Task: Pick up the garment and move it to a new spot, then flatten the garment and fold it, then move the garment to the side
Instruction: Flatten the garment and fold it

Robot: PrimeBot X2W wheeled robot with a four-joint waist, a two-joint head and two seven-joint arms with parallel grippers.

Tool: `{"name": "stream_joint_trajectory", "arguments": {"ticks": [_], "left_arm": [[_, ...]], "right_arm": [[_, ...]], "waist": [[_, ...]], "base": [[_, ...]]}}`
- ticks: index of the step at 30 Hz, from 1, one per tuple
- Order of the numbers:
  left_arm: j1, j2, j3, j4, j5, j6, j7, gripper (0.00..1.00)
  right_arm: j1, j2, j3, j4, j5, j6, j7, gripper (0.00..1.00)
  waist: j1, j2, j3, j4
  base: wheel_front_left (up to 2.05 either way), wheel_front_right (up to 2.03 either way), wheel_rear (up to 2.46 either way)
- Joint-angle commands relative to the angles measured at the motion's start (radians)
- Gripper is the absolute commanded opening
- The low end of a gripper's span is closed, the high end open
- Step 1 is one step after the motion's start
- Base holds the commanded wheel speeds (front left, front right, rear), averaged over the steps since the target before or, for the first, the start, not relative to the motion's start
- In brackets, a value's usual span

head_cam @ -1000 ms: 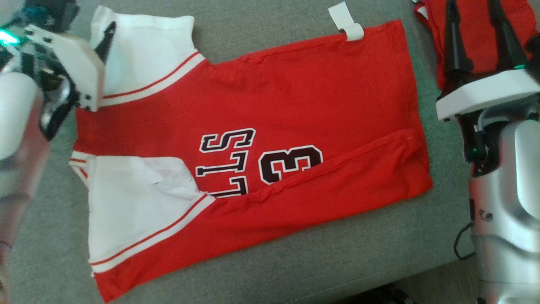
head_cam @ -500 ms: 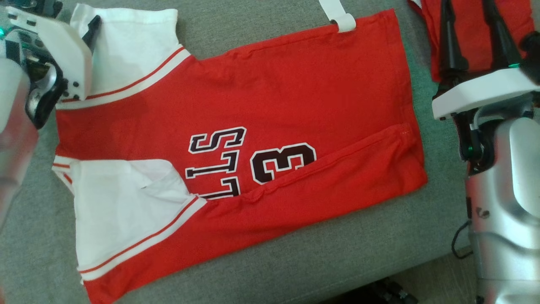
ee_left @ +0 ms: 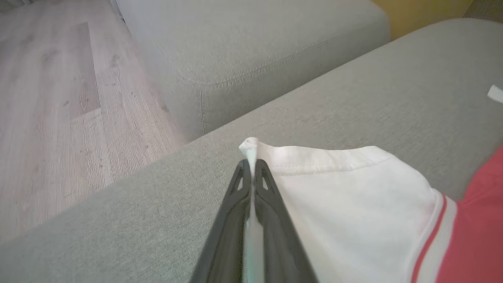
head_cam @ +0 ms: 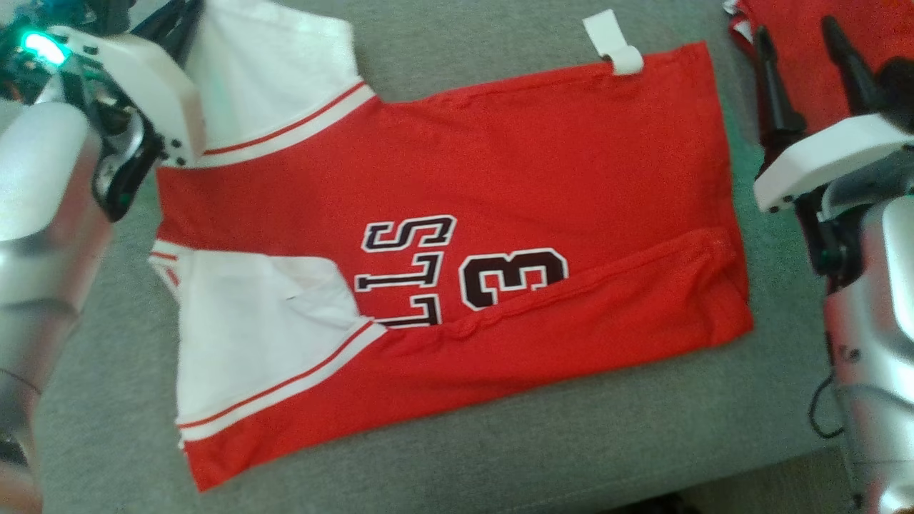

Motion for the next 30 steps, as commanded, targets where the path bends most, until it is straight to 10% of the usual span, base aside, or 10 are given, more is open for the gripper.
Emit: {"name": "stream_joint_trajectory", "arguments": {"ticks": [1, 18, 30], "left_arm": [[-0.037, 0.032, 0.037, -0.034, 0.004, 0.003, -0.029, 0.00], [0.099, 0.045, -0.007, -0.391, 0.035, 0.067, -0.108, 0.00], [0.134, 0.090, -0.021, -0.547, 0.041, 0.113, -0.052, 0.00]], "right_arm": [[-0.031, -0.026, 0.020, -0.022, 0.009, 0.002, 0.008, 1.00], [-0.084, -0.274, 0.255, 0.238, 0.188, 0.002, 0.094, 1.00], [-0.176, -0.320, 0.382, 0.395, 0.273, 0.002, 0.088, 1.00]], "waist": [[0.0000, 0.0000, -0.024, 0.031], [0.0000, 0.0000, -0.057, 0.183], [0.0000, 0.0000, -0.026, 0.205]], "base": [[0.00, 0.00, 0.00], [0.00, 0.00, 0.00], [0.00, 0.00, 0.00]]}}
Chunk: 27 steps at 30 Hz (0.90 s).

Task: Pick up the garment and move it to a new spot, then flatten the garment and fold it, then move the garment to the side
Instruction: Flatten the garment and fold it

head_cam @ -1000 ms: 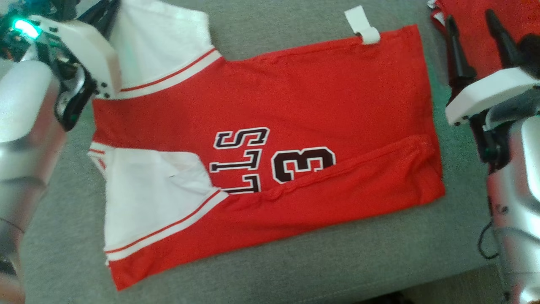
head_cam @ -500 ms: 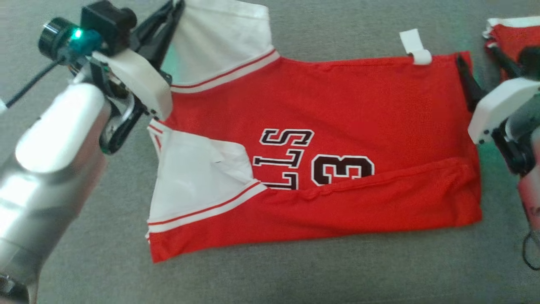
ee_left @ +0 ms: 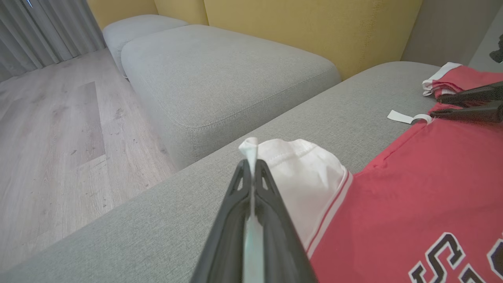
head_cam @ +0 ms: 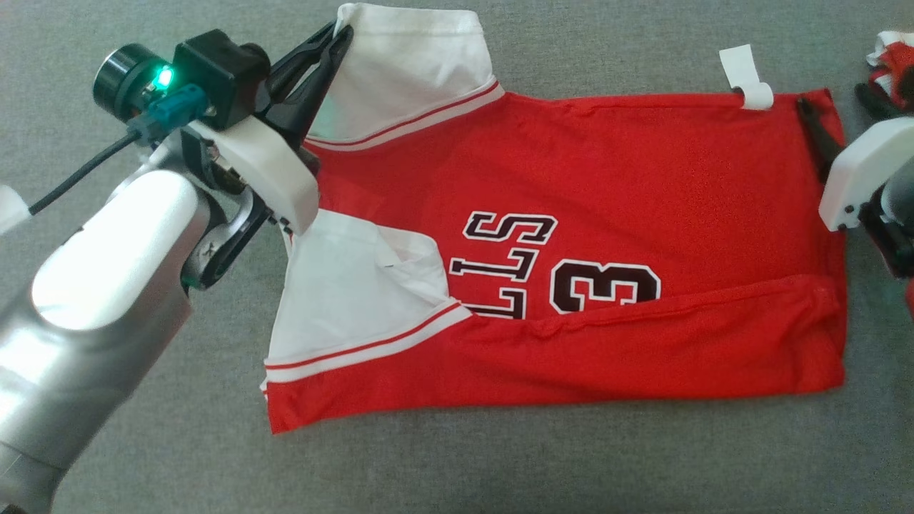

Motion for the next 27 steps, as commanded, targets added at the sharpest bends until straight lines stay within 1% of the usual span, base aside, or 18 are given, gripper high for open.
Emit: {"name": "stream_joint_trajectory", "arguments": {"ticks": [1, 7, 8, 9, 10, 14, 19, 23, 27], "left_arm": [[-0.030, 0.049, 0.038, -0.038, 0.010, 0.010, 0.005, 0.00], [-0.028, 0.054, 0.036, -0.047, 0.008, 0.017, 0.013, 0.00], [-0.028, 0.054, 0.035, -0.047, 0.008, 0.018, 0.013, 0.00], [-0.027, 0.055, 0.035, -0.047, 0.008, 0.019, 0.014, 0.00], [-0.027, 0.057, 0.035, -0.045, 0.007, 0.020, 0.014, 0.00], [-0.029, 0.066, 0.048, -0.024, 0.007, 0.034, 0.000, 0.00], [-0.048, 0.077, 0.080, 0.027, 0.010, 0.056, -0.042, 0.00], [-0.088, 0.075, 0.105, 0.080, 0.017, 0.062, -0.083, 0.00], [-0.147, 0.063, 0.119, 0.145, 0.043, 0.068, -0.132, 0.00]], "right_arm": [[-0.019, -0.020, 0.032, -0.004, 0.012, 0.002, -0.010, 1.00], [-0.042, -0.010, 0.094, 0.033, 0.038, 0.002, -0.018, 1.00], [-0.047, -0.010, 0.108, 0.037, 0.045, 0.002, -0.017, 0.53], [-0.052, -0.010, 0.122, 0.041, 0.052, 0.002, -0.019, 0.25], [-0.059, -0.010, 0.134, 0.043, 0.059, 0.002, -0.022, 0.00], [-0.091, -0.009, 0.158, 0.045, 0.089, 0.002, -0.064, 0.00], [-0.134, 0.008, 0.157, 0.029, 0.154, 0.002, -0.129, 0.00], [-0.173, 0.022, 0.144, 0.017, 0.210, 0.002, -0.165, 0.00], [-0.221, 0.036, 0.131, 0.022, 0.241, 0.002, -0.201, 0.00]], "waist": [[0.0000, 0.0000, 0.004, -0.001], [0.0000, 0.0000, 0.009, -0.003], [0.0000, 0.0000, 0.009, -0.004], [0.0000, 0.0000, 0.009, -0.005], [0.0000, 0.0000, 0.008, -0.006], [0.0000, 0.0000, 0.001, -0.018], [0.0000, 0.0000, -0.004, -0.038], [0.0000, 0.0000, -0.002, -0.051], [0.0000, 0.0000, 0.005, -0.061]], "base": [[0.00, 0.00, 0.00], [0.00, 0.00, 0.00], [0.00, 0.00, 0.00], [0.00, 0.00, 0.00], [0.00, 0.00, 0.00], [0.00, 0.00, 0.00], [0.00, 0.00, 0.00], [0.00, 0.00, 0.00], [0.00, 0.00, 0.00]]}}
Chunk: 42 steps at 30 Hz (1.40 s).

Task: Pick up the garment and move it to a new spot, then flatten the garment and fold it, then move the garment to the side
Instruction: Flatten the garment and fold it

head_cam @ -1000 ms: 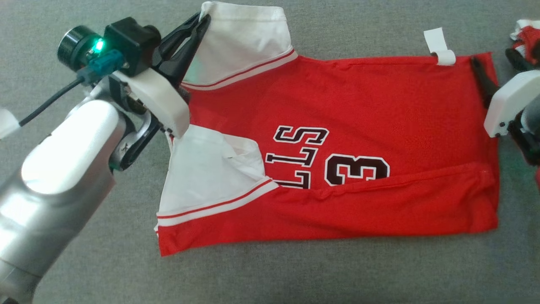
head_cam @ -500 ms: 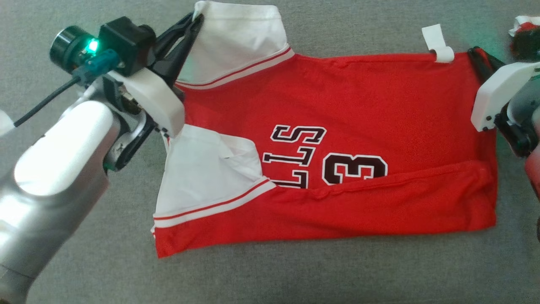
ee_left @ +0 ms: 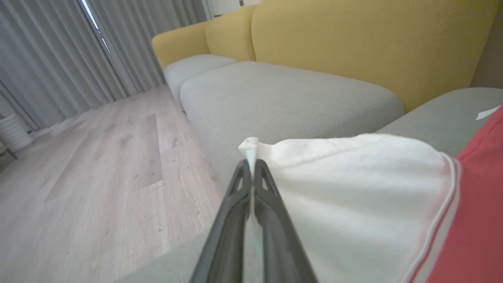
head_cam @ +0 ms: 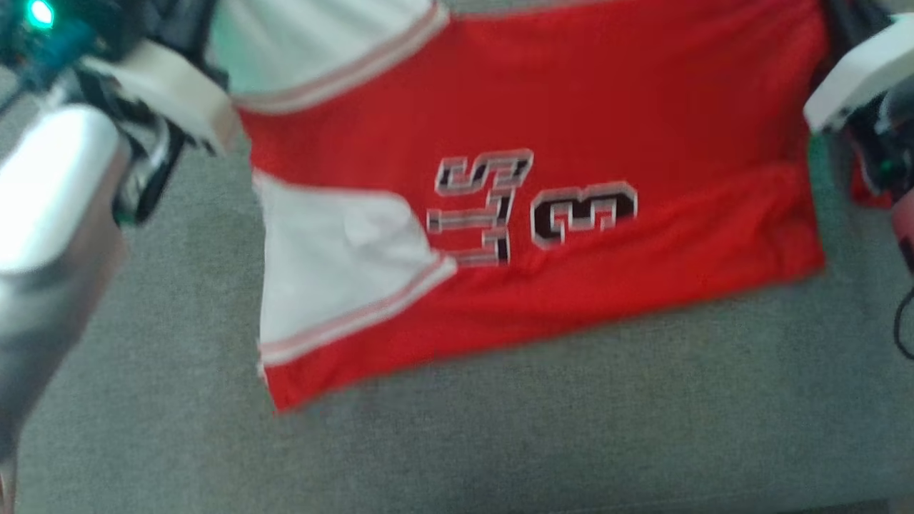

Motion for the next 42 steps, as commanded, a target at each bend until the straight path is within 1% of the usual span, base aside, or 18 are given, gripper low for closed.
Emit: {"name": "stream_joint_trajectory", "arguments": {"ticks": [1, 6, 10, 15, 19, 23, 27, 36, 42], "left_arm": [[-0.078, 0.033, 0.056, 0.002, 0.013, 0.006, -0.021, 0.00], [-0.150, -0.003, 0.062, 0.090, 0.037, 0.001, -0.089, 0.00], [-0.175, -0.027, 0.057, 0.149, 0.042, -0.017, -0.131, 0.00], [-0.150, -0.040, 0.037, 0.180, 0.035, -0.050, -0.156, 0.00], [-0.096, -0.034, 0.025, 0.161, 0.008, -0.077, -0.149, 0.00], [-0.024, -0.013, 0.022, 0.109, -0.046, -0.097, -0.102, 0.00], [0.050, 0.020, 0.013, 0.027, -0.103, -0.109, -0.028, 0.00], [0.215, 0.127, -0.026, -0.186, -0.219, -0.116, 0.159, 0.00], [0.294, 0.197, -0.065, -0.296, -0.287, -0.122, 0.283, 0.00]], "right_arm": [[-0.030, 0.004, -0.010, -0.021, 0.014, 0.002, -0.022, 0.00], [-0.090, 0.025, -0.023, 0.004, 0.029, 0.002, -0.082, 0.00], [-0.108, 0.038, 0.000, 0.027, 0.036, 0.002, -0.091, 0.00], [-0.090, 0.018, 0.038, 0.042, 0.052, 0.002, -0.102, 0.00], [-0.055, -0.009, 0.080, 0.038, 0.071, 0.002, -0.090, 0.00], [-0.005, -0.037, 0.134, 0.015, 0.111, 0.002, -0.039, 0.00], [0.040, -0.072, 0.176, -0.007, 0.152, 0.002, 0.007, 0.00], [0.125, -0.146, 0.284, -0.045, 0.216, 0.002, 0.104, 0.00], [0.153, -0.196, 0.351, -0.082, 0.268, 0.002, 0.188, 0.00]], "waist": [[0.0000, -0.0001, 0.004, -0.003], [0.0000, -0.0001, 0.012, -0.006], [0.0000, -0.0001, 0.007, -0.004], [0.0000, -0.0001, -0.017, 0.007], [0.0000, -0.0001, -0.048, 0.021], [0.0000, -0.0001, -0.081, 0.033], [0.0000, -0.0001, -0.110, 0.044], [0.0000, -0.0001, -0.160, 0.059], [0.0000, -0.0001, -0.177, 0.055]], "base": [[0.00, 0.00, 0.00], [0.00, 0.00, 0.00], [0.00, 0.00, 0.00], [0.00, 0.00, 0.00], [0.00, 0.00, 0.00], [0.00, 0.00, 0.00], [0.00, 0.00, 0.00], [0.00, 0.00, 0.00], [0.00, 0.00, 0.00]]}}
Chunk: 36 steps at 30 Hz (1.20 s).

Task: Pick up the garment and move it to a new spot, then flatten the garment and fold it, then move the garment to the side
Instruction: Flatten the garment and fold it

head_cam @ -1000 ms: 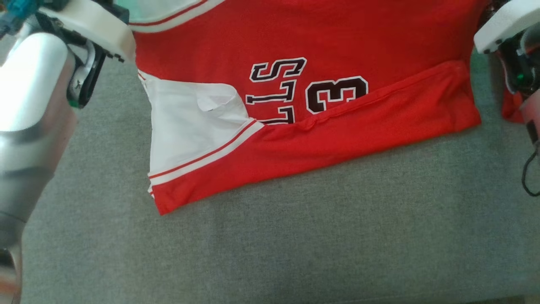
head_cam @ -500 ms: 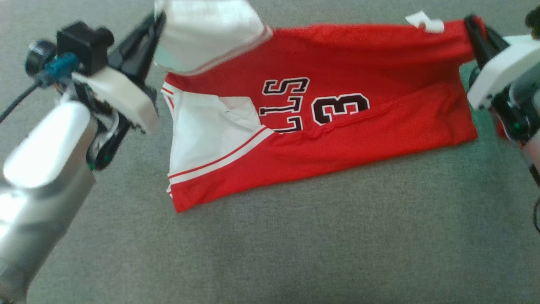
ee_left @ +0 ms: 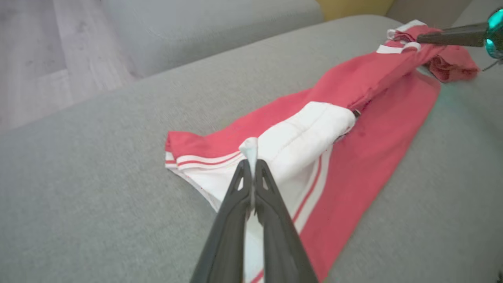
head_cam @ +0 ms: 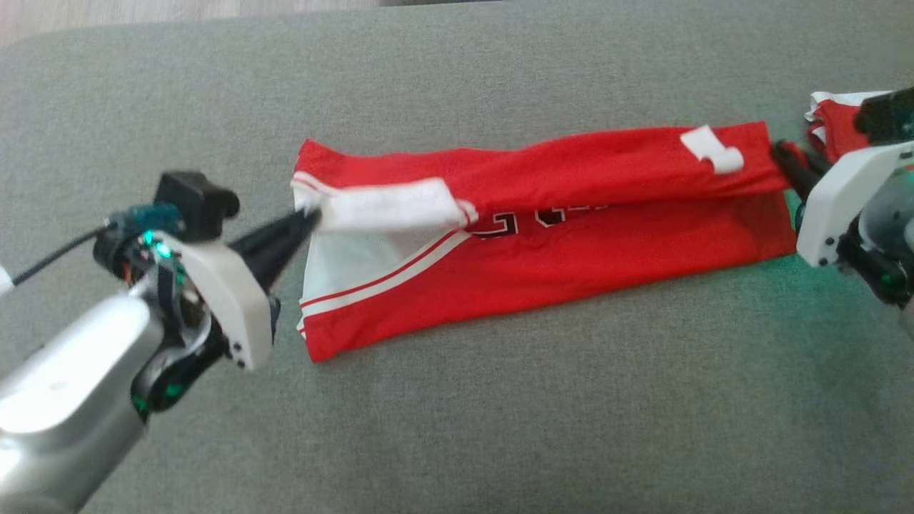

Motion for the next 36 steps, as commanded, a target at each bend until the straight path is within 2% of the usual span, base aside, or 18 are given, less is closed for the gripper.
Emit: {"name": "stream_joint_trajectory", "arguments": {"ticks": [1, 6, 14, 21, 22, 23, 24, 26, 31, 36], "left_arm": [[-0.024, 0.059, 0.038, -0.044, -0.015, 0.000, 0.020, 0.00], [0.001, 0.086, 0.027, -0.092, -0.041, 0.011, 0.068, 0.00], [0.020, 0.098, 0.004, -0.119, -0.065, 0.015, 0.119, 0.00], [0.039, 0.102, -0.008, -0.119, -0.099, 0.017, 0.156, 0.00], [0.041, 0.100, -0.009, -0.117, -0.099, 0.018, 0.155, 0.00], [0.042, 0.096, -0.012, -0.114, -0.097, 0.019, 0.153, 0.00], [0.042, 0.096, -0.012, -0.114, -0.097, 0.019, 0.153, 0.00], [0.046, 0.085, -0.011, -0.105, -0.090, 0.025, 0.136, 1.00], [0.055, 0.052, 0.010, -0.080, -0.072, 0.052, 0.055, 1.00], [0.062, 0.002, 0.092, -0.040, -0.038, 0.135, -0.135, 1.00]], "right_arm": [[0.018, -0.040, 0.014, -0.031, 0.018, 0.002, 0.016, 0.00], [0.021, -0.073, 0.054, -0.064, 0.051, 0.002, 0.069, 0.00], [0.023, -0.108, 0.110, -0.093, 0.083, 0.002, 0.134, 0.00], [0.023, -0.117, 0.133, -0.104, 0.106, 0.002, 0.141, 0.00], [0.024, -0.115, 0.134, -0.103, 0.108, 0.002, 0.138, 0.46], [0.028, -0.113, 0.135, -0.097, 0.116, 0.002, 0.142, 1.00], [0.028, -0.113, 0.135, -0.097, 0.116, 0.002, 0.142, 1.00], [0.035, -0.110, 0.139, -0.095, 0.129, 0.002, 0.154, 1.00], [0.030, -0.115, 0.113, -0.084, 0.150, 0.002, 0.114, 1.00], [0.011, -0.099, 0.064, -0.073, 0.156, 0.002, 0.018, 1.00]], "waist": [[0.0002, -0.0001, -0.003, -0.003], [0.0002, -0.0001, -0.006, -0.011], [0.0002, -0.0001, 0.000, -0.022], [0.0002, -0.0001, -0.002, -0.030], [0.0002, -0.0001, -0.001, -0.031], [0.0002, -0.0001, -0.001, -0.032], [0.0002, -0.0001, -0.001, -0.032], [0.0002, -0.0001, -0.002, -0.033], [0.0002, -0.0001, -0.010, -0.039], [0.0002, -0.0001, -0.036, -0.050]], "base": [[0.00, 0.00, 0.00], [0.00, 0.00, 0.00], [0.00, 0.00, 0.00], [0.00, 0.00, 0.00], [0.00, 0.00, 0.00], [0.00, 0.00, 0.00], [0.00, 0.00, 0.00], [0.00, 0.00, 0.00], [0.00, 0.00, 0.00], [0.00, 0.00, 0.00]]}}
